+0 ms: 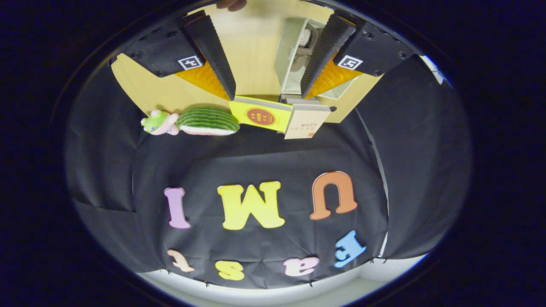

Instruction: Open the storage box then place both shoes into the box .Put the left shoe in first, then the right shoe, with the right side of both shoes facing outward in a uniform manner.

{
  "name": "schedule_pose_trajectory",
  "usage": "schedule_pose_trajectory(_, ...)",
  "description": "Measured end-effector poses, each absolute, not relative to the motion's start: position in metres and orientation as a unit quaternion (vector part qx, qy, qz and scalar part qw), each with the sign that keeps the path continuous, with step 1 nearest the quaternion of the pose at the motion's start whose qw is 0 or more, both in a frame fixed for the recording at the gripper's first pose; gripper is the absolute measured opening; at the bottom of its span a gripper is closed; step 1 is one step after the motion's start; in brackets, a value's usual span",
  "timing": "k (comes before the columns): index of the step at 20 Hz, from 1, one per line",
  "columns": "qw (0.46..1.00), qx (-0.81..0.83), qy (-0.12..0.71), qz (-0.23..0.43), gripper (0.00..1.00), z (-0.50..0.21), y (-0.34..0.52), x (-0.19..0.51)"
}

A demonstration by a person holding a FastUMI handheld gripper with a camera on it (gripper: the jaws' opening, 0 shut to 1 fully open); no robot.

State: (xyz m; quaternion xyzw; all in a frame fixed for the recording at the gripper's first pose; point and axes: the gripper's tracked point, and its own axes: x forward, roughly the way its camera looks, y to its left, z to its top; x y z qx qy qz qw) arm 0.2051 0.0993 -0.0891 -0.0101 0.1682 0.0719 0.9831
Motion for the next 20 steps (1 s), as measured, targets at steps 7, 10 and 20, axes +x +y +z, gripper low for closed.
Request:
schedule_pose_trajectory(7, 0.998, -0.063, 0.012, -0.011, 1.00, -0.013, 0.031, 0.154)
schedule_pose_trajectory(10, 0.998, -0.065, -0.008, -0.014, 1.00, 0.000, 0.021, 0.129)
schedule_pose_trajectory(20, 0.999, -0.031, -0.010, -0.038, 1.00, 0.013, -0.034, 0.084)
